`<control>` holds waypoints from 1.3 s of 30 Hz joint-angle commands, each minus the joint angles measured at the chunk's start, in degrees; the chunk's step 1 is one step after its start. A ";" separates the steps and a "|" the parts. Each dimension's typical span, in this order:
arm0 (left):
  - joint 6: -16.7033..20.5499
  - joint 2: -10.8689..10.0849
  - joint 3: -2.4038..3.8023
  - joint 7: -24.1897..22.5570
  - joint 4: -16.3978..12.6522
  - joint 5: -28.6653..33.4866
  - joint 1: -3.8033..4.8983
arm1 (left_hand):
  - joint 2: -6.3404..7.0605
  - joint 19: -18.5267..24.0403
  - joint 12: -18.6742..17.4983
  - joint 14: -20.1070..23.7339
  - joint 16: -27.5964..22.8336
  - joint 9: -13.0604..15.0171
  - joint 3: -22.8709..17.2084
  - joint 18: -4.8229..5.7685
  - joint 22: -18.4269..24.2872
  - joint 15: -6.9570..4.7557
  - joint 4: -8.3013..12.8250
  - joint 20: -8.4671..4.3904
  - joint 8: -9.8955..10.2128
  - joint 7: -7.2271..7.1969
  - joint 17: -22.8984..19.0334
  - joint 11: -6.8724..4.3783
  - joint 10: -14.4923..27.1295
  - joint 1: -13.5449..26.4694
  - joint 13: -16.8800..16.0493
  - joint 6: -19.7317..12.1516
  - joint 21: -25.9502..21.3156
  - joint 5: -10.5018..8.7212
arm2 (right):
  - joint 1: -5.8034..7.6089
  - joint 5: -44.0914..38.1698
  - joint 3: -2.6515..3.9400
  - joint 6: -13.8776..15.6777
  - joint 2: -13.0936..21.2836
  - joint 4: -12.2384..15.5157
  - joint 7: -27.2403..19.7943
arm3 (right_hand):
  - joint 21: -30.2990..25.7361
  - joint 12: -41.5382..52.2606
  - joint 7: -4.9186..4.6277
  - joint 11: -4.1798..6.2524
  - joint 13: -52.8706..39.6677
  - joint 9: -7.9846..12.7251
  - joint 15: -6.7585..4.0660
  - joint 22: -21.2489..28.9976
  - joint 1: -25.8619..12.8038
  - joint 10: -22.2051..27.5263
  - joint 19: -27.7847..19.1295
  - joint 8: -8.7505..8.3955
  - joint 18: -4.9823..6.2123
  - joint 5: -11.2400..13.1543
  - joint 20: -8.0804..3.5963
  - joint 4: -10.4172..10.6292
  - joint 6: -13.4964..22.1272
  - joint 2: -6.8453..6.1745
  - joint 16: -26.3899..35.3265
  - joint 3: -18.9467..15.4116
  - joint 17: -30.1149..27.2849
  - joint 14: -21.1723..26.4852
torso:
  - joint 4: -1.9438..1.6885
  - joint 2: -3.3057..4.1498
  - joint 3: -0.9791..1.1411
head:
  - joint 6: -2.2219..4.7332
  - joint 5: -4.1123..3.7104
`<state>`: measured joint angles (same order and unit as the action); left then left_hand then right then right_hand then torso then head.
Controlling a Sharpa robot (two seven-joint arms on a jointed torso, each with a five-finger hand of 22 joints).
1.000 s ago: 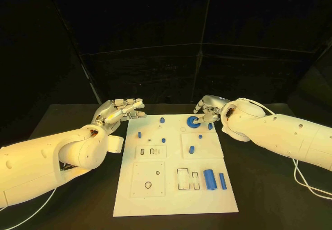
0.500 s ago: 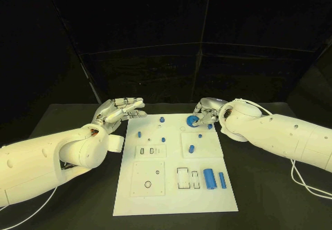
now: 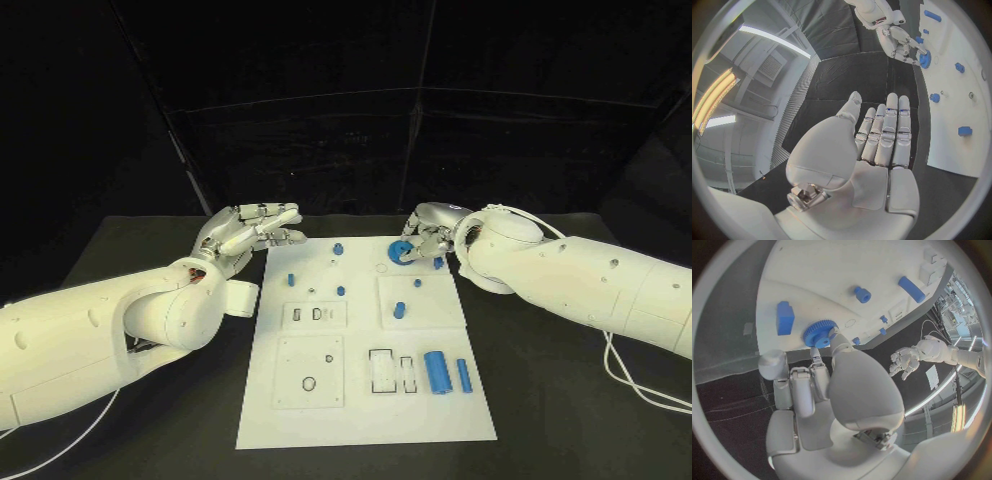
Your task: Assemble the parts on the task board
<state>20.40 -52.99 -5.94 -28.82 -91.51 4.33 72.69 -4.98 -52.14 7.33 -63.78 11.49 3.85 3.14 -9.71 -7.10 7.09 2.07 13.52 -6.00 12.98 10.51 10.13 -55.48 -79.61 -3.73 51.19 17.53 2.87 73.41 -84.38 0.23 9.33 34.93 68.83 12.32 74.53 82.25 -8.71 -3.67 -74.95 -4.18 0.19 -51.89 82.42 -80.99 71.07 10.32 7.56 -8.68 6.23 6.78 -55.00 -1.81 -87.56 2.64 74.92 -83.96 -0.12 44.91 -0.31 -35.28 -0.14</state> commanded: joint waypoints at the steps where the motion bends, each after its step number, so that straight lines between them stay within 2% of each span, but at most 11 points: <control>1: -0.80 -0.01 0.03 -0.77 -0.09 -0.40 0.08 | -0.27 -0.27 -0.34 -0.35 -0.33 -0.02 0.03 -0.72 0.04 0.06 0.26 -0.13 0.34 0.82 0.09 0.39 -0.06 -0.20 0.02 -0.06 -0.23 -0.08 | -0.21 -1.93 -0.16 2.35 0.02 0.08 -0.32 | 0.51 0.45 0.49 0.24 -2.20 -0.37 -0.82 -0.41 1.31 -0.64 0.36 0.65 -0.63 -0.05 -0.50 -0.73 -1.66 1.79 -0.43 1.53 9.44 -4.87 | 0.01 0.00 0.02 | 0.03 0.03; 4: -0.82 -0.06 0.03 -0.75 -0.11 -0.40 0.08 | -0.27 -0.27 -0.34 -0.35 -0.33 -0.02 0.03 -0.72 0.04 0.06 0.26 -0.13 0.34 0.82 0.09 0.39 -0.06 -0.20 0.02 -0.06 -0.23 -0.08 | -0.26 -3.55 -0.16 6.62 0.05 0.44 -1.27 | 0.78 0.86 1.17 0.86 -3.07 -0.55 -1.37 -0.89 2.49 -1.26 0.61 1.11 -0.70 -0.45 -0.98 -1.88 -3.49 2.63 -0.52 3.39 9.69 -4.92 | -0.01 -0.01 0.02 | 0.05 0.07; 7: -0.82 -0.10 0.03 -0.72 -0.10 -0.40 0.08 | -0.27 -0.27 -0.34 -0.35 -0.33 -0.02 0.03 -0.72 0.04 0.06 0.26 -0.13 0.34 0.82 0.09 0.39 -0.06 -0.20 0.02 -0.06 -0.23 -0.08 | -0.32 -5.01 -0.16 10.37 0.11 0.98 -2.21 | 1.06 1.22 1.56 1.23 -3.83 -0.65 -1.74 -1.41 2.90 -1.81 0.88 1.27 -0.81 -1.05 -1.39 -2.82 -4.64 2.70 -0.63 4.77 10.01 -4.99 | -0.04 0.00 0.06 | 0.07 0.15; 13: -0.80 -0.17 0.03 -0.71 -0.12 -0.40 0.08 | -0.27 -0.27 -0.34 -0.35 -0.33 -0.02 0.03 -0.72 0.04 0.06 0.26 -0.13 0.34 0.82 0.09 0.39 -0.06 -0.20 0.02 -0.06 -0.23 -0.08 | -0.36 -6.40 -0.16 13.46 0.16 2.30 -3.14 | 1.21 1.29 1.83 1.47 -4.15 -0.70 -1.99 -1.64 2.49 -2.08 1.00 1.22 -0.87 -1.10 -1.69 -3.48 -5.51 2.49 -0.70 5.99 10.20 -5.03 | -0.05 0.00 0.02 | 0.18 0.27; 19: -0.75 -0.32 0.03 -0.71 -0.32 -0.40 0.08 | -0.28 -0.27 -0.35 -0.35 -0.35 -0.03 0.02 -0.72 0.05 0.06 0.28 -0.13 0.35 0.83 0.09 0.39 -0.05 -0.19 0.02 -0.07 -0.24 -0.08 | -0.36 -6.89 -0.15 13.79 0.20 4.56 -3.12 | 1.24 1.19 1.97 1.62 -4.21 -0.69 -2.13 -1.66 1.19 -2.16 0.99 0.95 -0.89 -0.56 -1.86 -3.68 -5.97 1.92 -0.69 6.73 10.22 -5.03 | -0.05 0.01 0.01 | 0.27 0.59; 23: -0.70 -0.46 0.03 -0.71 -0.53 -0.40 0.09 | -0.28 -0.26 -0.37 -0.34 -0.38 -0.03 0.00 -0.72 0.07 0.07 0.31 -0.12 0.37 0.85 0.10 0.40 -0.04 -0.16 0.03 -0.08 -0.26 -0.08 | -0.35 -6.99 -0.15 12.96 -0.65 6.06 -2.66 | 1.27 1.18 1.93 1.61 -4.29 -0.61 -2.13 -1.73 0.49 -2.23 1.02 0.66 -0.91 -0.38 -1.89 -3.66 -5.90 1.64 -0.72 6.98 10.30 -5.05 | -0.07 0.02 0.01 | 0.22 0.84; 27: -0.66 -0.52 0.03 -0.69 -0.65 -0.40 0.10 | -0.28 -0.26 -0.37 -0.34 -0.38 -0.03 0.00 -0.72 0.07 0.07 0.31 -0.12 0.37 0.85 0.10 0.40 -0.04 -0.16 0.03 -0.08 -0.26 -0.08 | -0.35 -7.02 -0.14 11.83 -2.29 5.94 -2.42 | 1.28 1.12 1.91 1.60 -4.28 -0.56 -2.11 -1.75 -0.01 -2.22 1.04 0.44 -0.92 -0.13 -1.90 -3.66 -5.86 1.46 -0.71 7.19 10.29 -5.05 | -0.17 0.10 -0.01 | 0.20 1.08; 29: -0.64 -0.54 0.03 -0.68 -0.69 -0.40 0.11 | -0.28 -0.26 -0.37 -0.34 -0.38 -0.03 0.00 -0.72 0.07 0.07 0.31 -0.12 0.37 0.85 0.10 0.40 -0.04 -0.16 0.03 -0.08 -0.26 -0.08 | -0.35 -7.03 -0.14 11.25 -3.39 5.64 -2.36 | 1.25 1.11 1.88 1.58 -4.29 -0.53 -2.10 -1.69 -0.21 -2.23 1.01 0.33 -0.91 -0.02 -1.89 -3.65 -5.81 1.41 -0.69 7.28 10.24 -5.04 | -0.11 0.12 0.04 | 0.15 1.23; 35: -0.60 -0.54 0.04 -0.70 -0.81 -0.40 0.12 | -0.28 -0.26 -0.37 -0.34 -0.38 -0.03 0.00 -0.72 0.07 0.07 0.31 -0.12 0.37 0.85 0.10 0.40 -0.04 -0.16 0.03 -0.08 -0.26 -0.08 | -0.40 -7.04 -0.16 9.36 -6.32 4.67 -2.24 | 1.22 1.04 1.82 1.53 -4.25 -0.47 -2.07 -1.63 -0.65 -2.20 0.98 0.11 -0.90 0.08 -1.88 -3.60 -5.71 1.30 -0.67 7.44 10.19 -5.03 | -0.13 0.17 -0.01 | 0.07 1.64; 39: -0.58 -0.52 0.04 -0.71 -0.89 -0.40 0.14 | -0.28 -0.26 -0.37 -0.34 -0.38 -0.03 0.00 -0.72 0.07 0.07 0.31 -0.12 0.37 0.85 0.10 0.40 -0.04 -0.16 0.03 -0.08 -0.26 -0.08 | -0.82 -7.04 -0.16 8.35 -8.00 3.90 -2.19 | 1.25 1.03 1.81 1.52 -4.24 -0.46 -2.06 -1.71 -0.74 -2.19 1.01 0.06 -0.91 0.09 -1.87 -3.59 -5.69 1.29 -0.67 7.48 10.20 -5.03 | -0.04 0.11 0.03 | -0.10 1.92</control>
<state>20.38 -53.51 -5.93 -28.82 -92.23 4.32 72.73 -4.98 -52.14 7.33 -63.78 11.49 3.85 3.14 -9.70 -7.11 7.09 2.07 13.52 -6.00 12.98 10.54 10.13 -55.48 -79.61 -3.73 51.19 17.53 2.87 72.61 -90.91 0.06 19.50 27.17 72.87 10.19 75.61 83.37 -8.88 -2.15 -74.98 -1.57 -1.55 -53.56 82.03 -82.92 72.08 10.62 7.56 -8.76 4.78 2.97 -56.42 -0.64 -88.19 9.68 74.91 -84.05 -0.25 45.04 -0.29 -35.28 1.66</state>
